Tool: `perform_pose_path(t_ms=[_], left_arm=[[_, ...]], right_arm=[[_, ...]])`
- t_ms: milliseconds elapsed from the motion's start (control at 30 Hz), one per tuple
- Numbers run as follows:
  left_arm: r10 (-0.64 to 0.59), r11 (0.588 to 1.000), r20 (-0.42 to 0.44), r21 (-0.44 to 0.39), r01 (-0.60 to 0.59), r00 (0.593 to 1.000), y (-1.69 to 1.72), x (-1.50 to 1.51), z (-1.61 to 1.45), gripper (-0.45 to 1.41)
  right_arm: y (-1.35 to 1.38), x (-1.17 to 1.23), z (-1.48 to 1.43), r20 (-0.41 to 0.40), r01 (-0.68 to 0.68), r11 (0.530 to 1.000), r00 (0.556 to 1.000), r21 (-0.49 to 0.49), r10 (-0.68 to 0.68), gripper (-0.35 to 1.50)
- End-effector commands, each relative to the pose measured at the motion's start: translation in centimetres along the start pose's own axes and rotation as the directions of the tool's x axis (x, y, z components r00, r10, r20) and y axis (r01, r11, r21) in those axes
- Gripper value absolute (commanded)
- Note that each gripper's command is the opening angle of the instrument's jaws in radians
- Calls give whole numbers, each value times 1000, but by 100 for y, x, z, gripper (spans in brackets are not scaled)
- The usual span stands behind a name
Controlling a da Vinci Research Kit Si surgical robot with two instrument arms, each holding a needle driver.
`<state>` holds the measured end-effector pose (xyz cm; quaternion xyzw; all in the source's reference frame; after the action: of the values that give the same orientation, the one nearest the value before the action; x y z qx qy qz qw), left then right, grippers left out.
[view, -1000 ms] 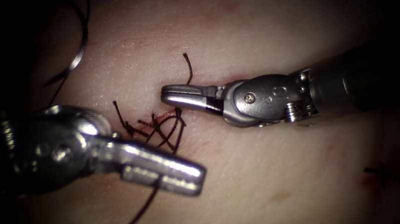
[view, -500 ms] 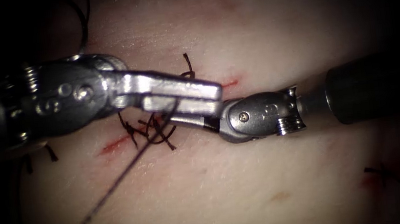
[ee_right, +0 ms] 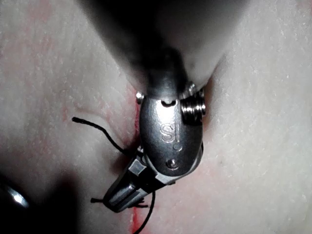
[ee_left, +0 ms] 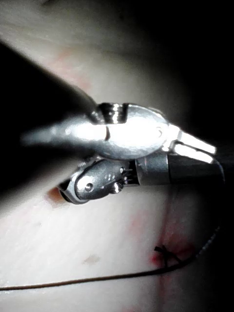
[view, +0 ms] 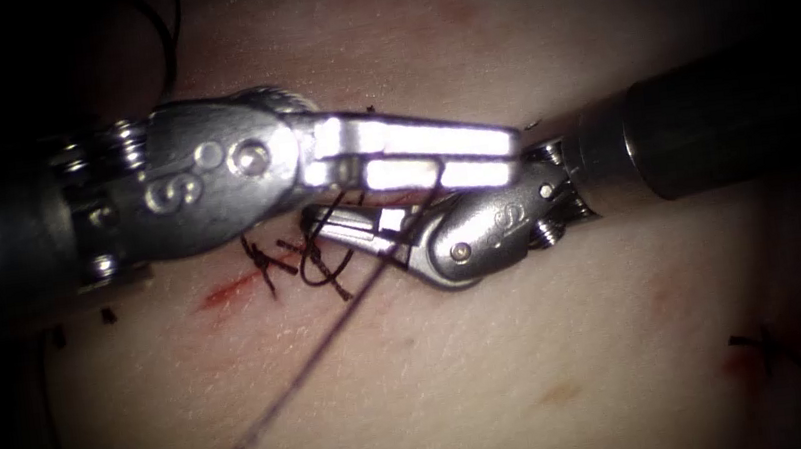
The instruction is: Wound Closure
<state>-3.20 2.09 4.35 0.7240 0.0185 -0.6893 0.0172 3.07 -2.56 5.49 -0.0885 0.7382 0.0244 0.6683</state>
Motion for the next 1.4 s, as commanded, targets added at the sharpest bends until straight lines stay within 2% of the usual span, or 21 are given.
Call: perform_pose_path(t_ms=[33,300,467,667,700,733,767,833,1067,1400], left_arm=[[2,1000,0,0,-2,1000,-4,-4,4,-45],[-29,1000,37,1,29,999,-7,-7,8,-45],[-67,998,57,-16,68,996,-11,-14,5,-45],[-119,993,60,-11,120,991,-14,-25,0,-45],[-127,992,77,1,127,989,-18,-32,-4,-45],[-127,992,77,1,127,989,-18,-32,-4,-45],[-147,989,102,23,146,984,-25,-44,-8,-45],[-169,985,110,51,164,980,-28,-53,-9,-45],[-191,979,102,88,182,976,-29,-58,-20,-45],[-188,974,89,147,174,978,-34,-83,-44,-45]], right_arm=[[-9,0,8,6,-1,1000,1000,0,1,-35],[-8,5,24,58,3,1000,998,7,-4,-35],[-4,4,33,88,-79,997,993,25,76,-35],[-8,5,38,34,-125,988,992,92,122,-35],[-13,7,42,15,-143,980,990,139,142,-35],[-13,7,42,15,-143,980,990,139,142,-35],[-23,8,50,-30,-188,960,980,206,198,-35],[-29,8,59,-48,-226,940,968,257,246,-35],[-30,6,59,-58,-287,903,945,319,321,-35],[-35,21,45,-122,-335,859,905,387,409,-35]])
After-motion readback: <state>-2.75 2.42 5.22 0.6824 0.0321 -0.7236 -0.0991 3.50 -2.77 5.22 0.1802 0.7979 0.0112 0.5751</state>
